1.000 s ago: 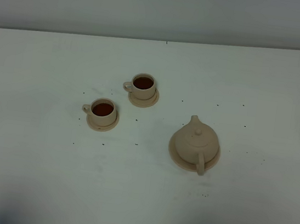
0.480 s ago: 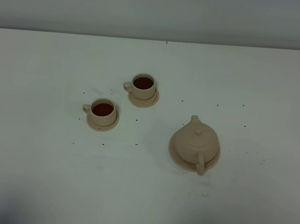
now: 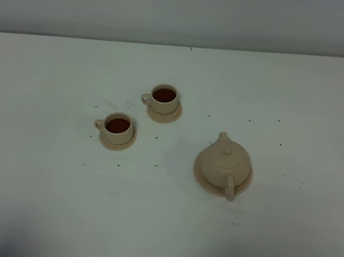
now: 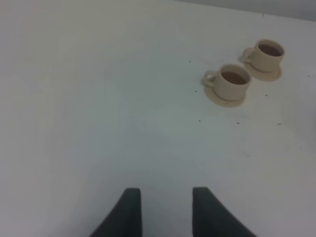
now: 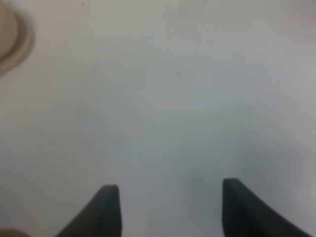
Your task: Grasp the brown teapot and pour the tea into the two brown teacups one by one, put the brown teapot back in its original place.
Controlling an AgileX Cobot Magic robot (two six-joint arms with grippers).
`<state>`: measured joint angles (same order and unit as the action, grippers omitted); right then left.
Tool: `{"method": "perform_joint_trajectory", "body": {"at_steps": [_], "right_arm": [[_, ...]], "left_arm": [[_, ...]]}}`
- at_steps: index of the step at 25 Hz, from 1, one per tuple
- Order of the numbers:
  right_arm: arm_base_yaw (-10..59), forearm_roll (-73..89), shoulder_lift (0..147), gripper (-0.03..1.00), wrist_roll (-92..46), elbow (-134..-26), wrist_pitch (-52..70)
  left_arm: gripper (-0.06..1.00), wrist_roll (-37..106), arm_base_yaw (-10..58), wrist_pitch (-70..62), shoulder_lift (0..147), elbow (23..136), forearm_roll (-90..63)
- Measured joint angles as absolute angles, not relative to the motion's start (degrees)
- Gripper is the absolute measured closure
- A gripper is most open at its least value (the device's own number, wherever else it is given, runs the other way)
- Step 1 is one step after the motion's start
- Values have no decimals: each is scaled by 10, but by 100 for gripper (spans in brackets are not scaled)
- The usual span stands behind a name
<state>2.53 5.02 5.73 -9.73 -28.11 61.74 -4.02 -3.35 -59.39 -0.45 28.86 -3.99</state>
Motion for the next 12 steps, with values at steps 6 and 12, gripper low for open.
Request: {"method": "perform_joint_trajectory", "body": {"at_steps": [6, 12], "right_arm": [[25, 50, 35, 51, -97, -280, 617], [25, 50, 35, 51, -97, -280, 617]], "left_arm": [[67, -40, -33, -594, -5, 289, -40], [67, -40, -33, -594, -5, 289, -40]]}}
